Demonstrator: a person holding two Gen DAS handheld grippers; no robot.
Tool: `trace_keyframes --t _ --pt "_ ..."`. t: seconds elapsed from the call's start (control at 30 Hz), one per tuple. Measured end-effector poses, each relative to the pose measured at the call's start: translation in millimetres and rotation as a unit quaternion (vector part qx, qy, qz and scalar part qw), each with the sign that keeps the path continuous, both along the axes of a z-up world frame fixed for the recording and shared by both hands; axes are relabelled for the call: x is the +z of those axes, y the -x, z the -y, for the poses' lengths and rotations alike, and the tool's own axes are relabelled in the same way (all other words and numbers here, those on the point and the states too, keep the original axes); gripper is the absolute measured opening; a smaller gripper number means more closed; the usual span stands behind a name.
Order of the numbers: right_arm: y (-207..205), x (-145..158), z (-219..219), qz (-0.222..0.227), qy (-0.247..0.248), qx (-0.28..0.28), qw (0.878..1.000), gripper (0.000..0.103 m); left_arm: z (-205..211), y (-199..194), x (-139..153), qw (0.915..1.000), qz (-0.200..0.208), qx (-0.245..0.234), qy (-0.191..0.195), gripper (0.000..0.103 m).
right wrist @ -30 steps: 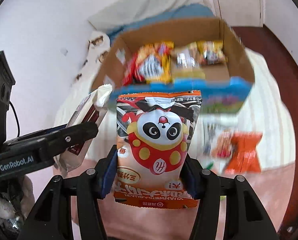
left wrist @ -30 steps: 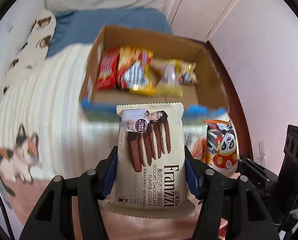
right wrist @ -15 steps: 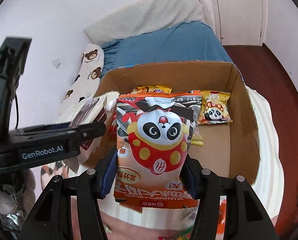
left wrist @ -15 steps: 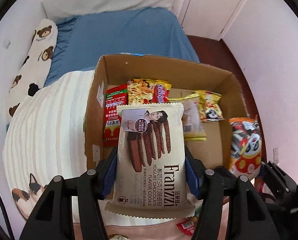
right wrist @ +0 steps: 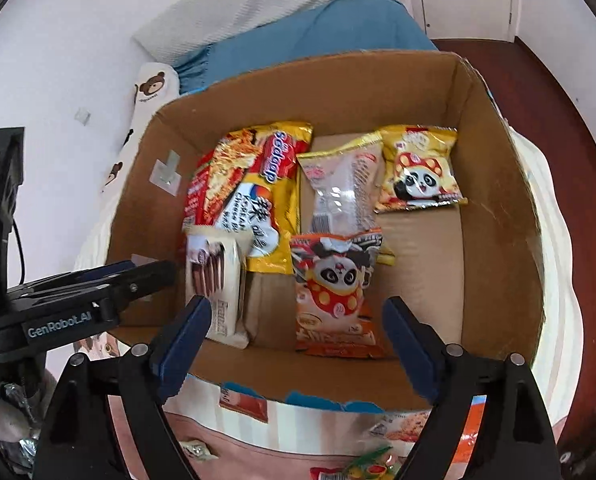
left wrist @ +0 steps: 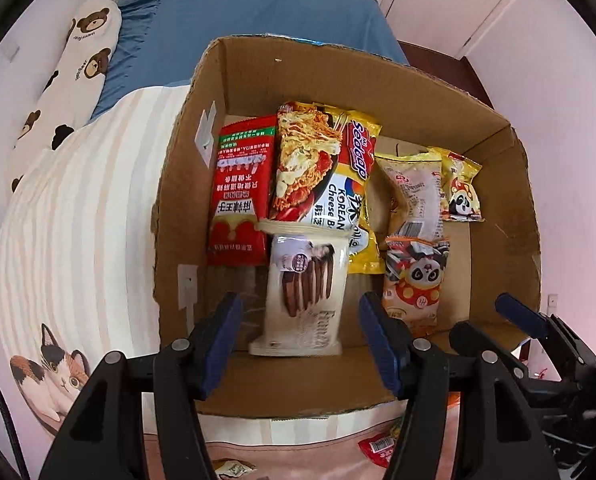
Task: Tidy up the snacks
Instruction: 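Carry both packs into the cardboard box and open both tools, then lift both tools out of the box toward the snacks on the floor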
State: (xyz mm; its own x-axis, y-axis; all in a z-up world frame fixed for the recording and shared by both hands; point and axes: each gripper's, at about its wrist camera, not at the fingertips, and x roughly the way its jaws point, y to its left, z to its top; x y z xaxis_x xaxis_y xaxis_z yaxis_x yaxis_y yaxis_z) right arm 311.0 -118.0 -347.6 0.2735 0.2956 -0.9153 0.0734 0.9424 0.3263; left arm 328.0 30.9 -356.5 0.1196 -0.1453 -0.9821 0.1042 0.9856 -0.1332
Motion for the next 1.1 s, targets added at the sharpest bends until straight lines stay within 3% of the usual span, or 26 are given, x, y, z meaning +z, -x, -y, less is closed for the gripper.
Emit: trace_keyframes --t 0.23,0.53,0.8,1.1 --pt "23 19 0 0.024 0.041 0.000 0.999 0.090 -1 20 22 0.9985 0.052 0.003 -0.016 0.059" --pt "63 57 4 0.084 0.080 -0.005 0.993 0.090 -1 70 68 0.9903 0.136 -0.007 -0.026 0.059" --pt "106 96 8 0.137 0.106 -0.016 0.985 0.090 3 109 97 0.9855 0.169 -0.018 -0.008 0.059" --pt "140 127 2 0.165 0.089 -0.017 0.982 0.090 2 144 124 0.9799 0.198 -0.019 0.007 0.061"
